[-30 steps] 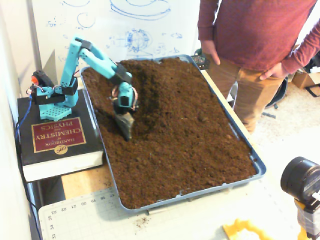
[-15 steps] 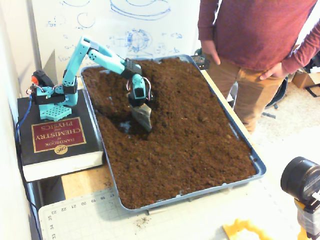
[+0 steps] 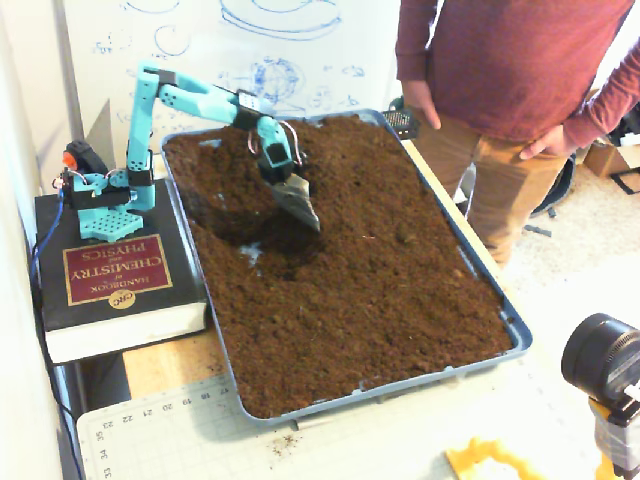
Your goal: Build a berm.
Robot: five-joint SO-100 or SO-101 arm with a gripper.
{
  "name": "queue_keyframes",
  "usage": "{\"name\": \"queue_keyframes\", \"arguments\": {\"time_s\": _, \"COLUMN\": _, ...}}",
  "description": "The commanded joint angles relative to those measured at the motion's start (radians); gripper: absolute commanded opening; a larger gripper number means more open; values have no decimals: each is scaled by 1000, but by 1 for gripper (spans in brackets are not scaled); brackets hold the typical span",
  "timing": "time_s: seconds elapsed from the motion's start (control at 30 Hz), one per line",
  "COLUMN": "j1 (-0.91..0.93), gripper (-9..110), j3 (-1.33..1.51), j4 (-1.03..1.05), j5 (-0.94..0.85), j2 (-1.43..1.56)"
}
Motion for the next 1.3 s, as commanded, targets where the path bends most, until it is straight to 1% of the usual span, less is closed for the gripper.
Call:
{"name": "queue_keyframes", "arguments": {"time_s": 0.0, "j1": -2, "gripper": 1, "j3": 23, "j4": -11, "j5": 44, "j2": 178}}
{"name": "queue_keyframes", "arguments": {"time_s": 0.1, "j1": -15, "gripper": 1, "j3": 81, "j4": -11, "j5": 170, "j2": 262}}
{"name": "queue_keyframes", "arguments": {"time_s": 0.23, "j1": -98, "gripper": 1, "j3": 178, "j4": -11, "j5": 397, "j2": 383}}
{"name": "queue_keyframes", "arguments": {"time_s": 0.3, "j1": -126, "gripper": 1, "j3": 229, "j4": -11, "j5": 466, "j2": 434}}
{"name": "queue_keyframes", "arguments": {"time_s": 0.33, "j1": -133, "gripper": 1, "j3": 256, "j4": -11, "j5": 474, "j2": 453}}
{"name": "queue_keyframes", "arguments": {"time_s": 0.4, "j1": -126, "gripper": 1, "j3": 310, "j4": -12, "j5": 442, "j2": 482}}
{"name": "queue_keyframes", "arguments": {"time_s": 0.47, "j1": -95, "gripper": 0, "j3": 353, "j4": -12, "j5": 368, "j2": 503}}
{"name": "queue_keyframes", "arguments": {"time_s": 0.6, "j1": -5, "gripper": 0, "j3": 400, "j4": -12, "j5": 129, "j2": 499}}
{"name": "queue_keyframes", "arguments": {"time_s": 0.73, "j1": 135, "gripper": 0, "j3": 417, "j4": -9, "j5": -144, "j2": 492}}
{"name": "queue_keyframes", "arguments": {"time_s": 0.83, "j1": 261, "gripper": 0, "j3": 454, "j4": -9, "j5": -279, "j2": 491}}
{"name": "queue_keyframes", "arguments": {"time_s": 1.03, "j1": 494, "gripper": 1, "j3": 555, "j4": -9, "j5": -285, "j2": 502}}
{"name": "queue_keyframes", "arguments": {"time_s": 1.17, "j1": 584, "gripper": 1, "j3": 649, "j4": -9, "j5": -284, "j2": 502}}
{"name": "queue_keyframes", "arguments": {"time_s": 1.27, "j1": 611, "gripper": 1, "j3": 703, "j4": -9, "j5": -284, "j2": 517}}
